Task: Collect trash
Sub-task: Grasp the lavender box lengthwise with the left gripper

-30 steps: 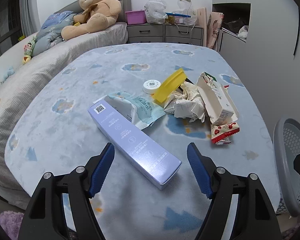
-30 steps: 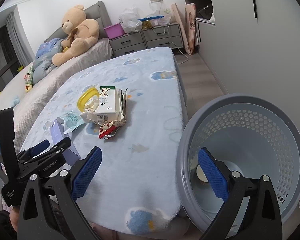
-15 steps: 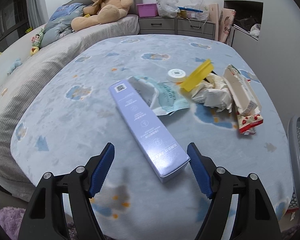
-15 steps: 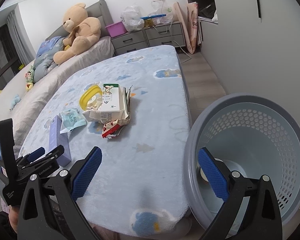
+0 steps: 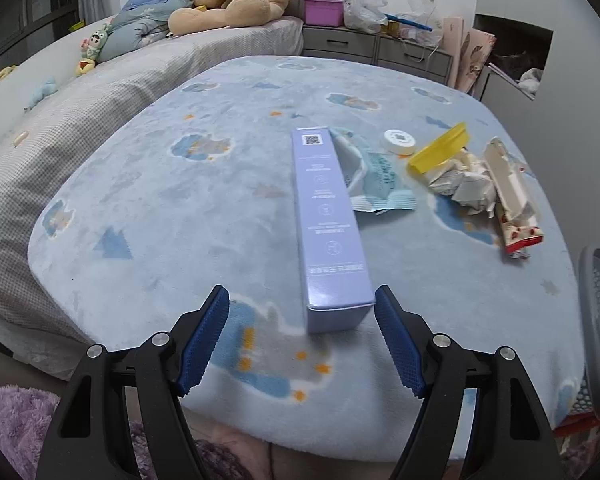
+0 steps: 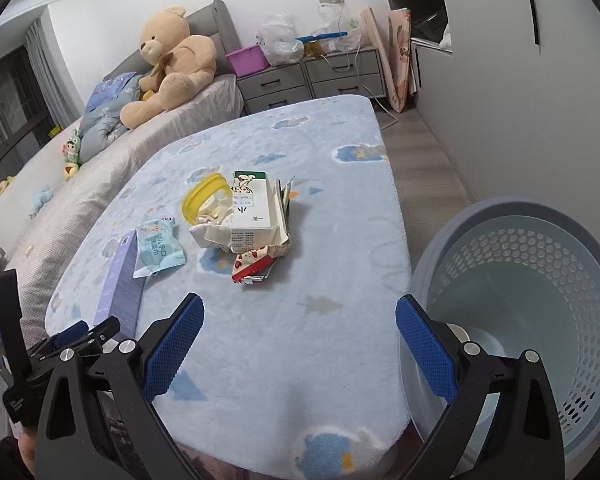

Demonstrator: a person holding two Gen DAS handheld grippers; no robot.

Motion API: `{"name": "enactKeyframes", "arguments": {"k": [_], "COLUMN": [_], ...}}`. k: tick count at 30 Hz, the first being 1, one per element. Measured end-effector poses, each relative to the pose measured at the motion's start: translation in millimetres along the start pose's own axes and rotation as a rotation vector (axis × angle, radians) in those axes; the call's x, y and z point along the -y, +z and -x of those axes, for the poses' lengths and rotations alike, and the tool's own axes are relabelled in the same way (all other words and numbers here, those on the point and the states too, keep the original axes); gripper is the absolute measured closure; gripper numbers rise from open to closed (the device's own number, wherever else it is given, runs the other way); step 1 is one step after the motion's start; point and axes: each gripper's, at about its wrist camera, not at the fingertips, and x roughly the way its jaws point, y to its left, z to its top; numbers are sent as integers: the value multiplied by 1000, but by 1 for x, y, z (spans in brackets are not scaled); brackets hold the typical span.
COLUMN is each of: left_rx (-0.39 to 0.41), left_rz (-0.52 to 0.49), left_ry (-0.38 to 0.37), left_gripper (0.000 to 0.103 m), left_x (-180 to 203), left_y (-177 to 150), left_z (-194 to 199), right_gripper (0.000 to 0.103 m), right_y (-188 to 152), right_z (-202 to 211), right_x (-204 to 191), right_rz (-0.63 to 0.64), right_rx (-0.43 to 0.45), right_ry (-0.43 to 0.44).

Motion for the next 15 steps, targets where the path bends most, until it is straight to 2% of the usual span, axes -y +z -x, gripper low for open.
{"name": "enactKeyframes", "arguments": {"k": [5,9,15], "left_rx": [25,-16,-51], "left_rz": [-10,-6,-11], "left_ry": [-12,-20,15], "left_gripper": [31,31,31], "left_x": [3,0,-1], "left_y": [14,34,50], "left_z": [4,-13,-43], "right_gripper": [8,8,8], "right_y": [3,4,4], "right_z": [2,4,7], "right_x": [-3,-4,-1], "right_rz": [-6,-7,-20], "right_rx": [7,9,12], "right_ry": [21,37,53]}}
